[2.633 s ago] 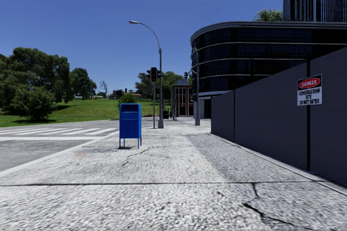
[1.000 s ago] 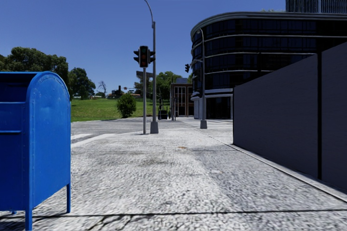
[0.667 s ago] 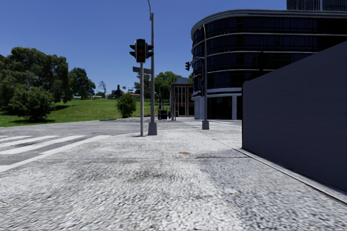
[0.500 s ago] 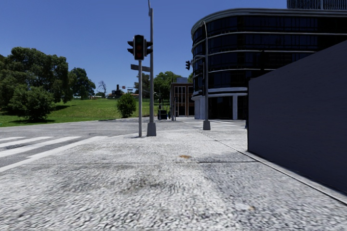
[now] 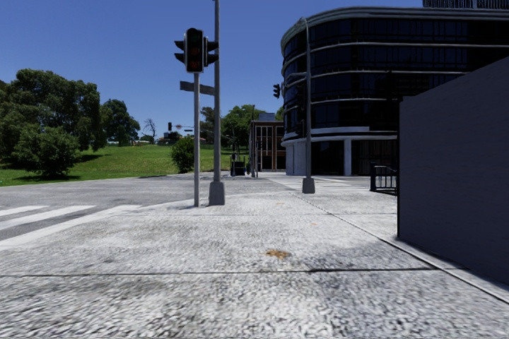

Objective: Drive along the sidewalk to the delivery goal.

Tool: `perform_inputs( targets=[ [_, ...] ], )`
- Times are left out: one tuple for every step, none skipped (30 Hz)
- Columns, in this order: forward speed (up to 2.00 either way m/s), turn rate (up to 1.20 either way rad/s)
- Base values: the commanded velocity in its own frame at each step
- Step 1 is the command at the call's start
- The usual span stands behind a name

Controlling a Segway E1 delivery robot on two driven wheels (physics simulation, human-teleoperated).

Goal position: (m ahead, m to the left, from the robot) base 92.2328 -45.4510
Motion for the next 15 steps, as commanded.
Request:
perform_inputs(
  targets=[
    [2.0, -0.18],
    [2.0, -0.19],
    [2.0, -0.2],
    [2.0, -0.2],
    [2.0, -0.21],
    [2.0, -0.21],
    [2.0, -0.28],
    [2.0, -0.36],
    [2.0, -0.39],
    [2.0, -0.4],
    [2.0, -0.4],
    [2.0, -0.4],
    [2.0, -0.4],
    [2.0, -0.4],
    [2.0, -0.4]
  ],
)
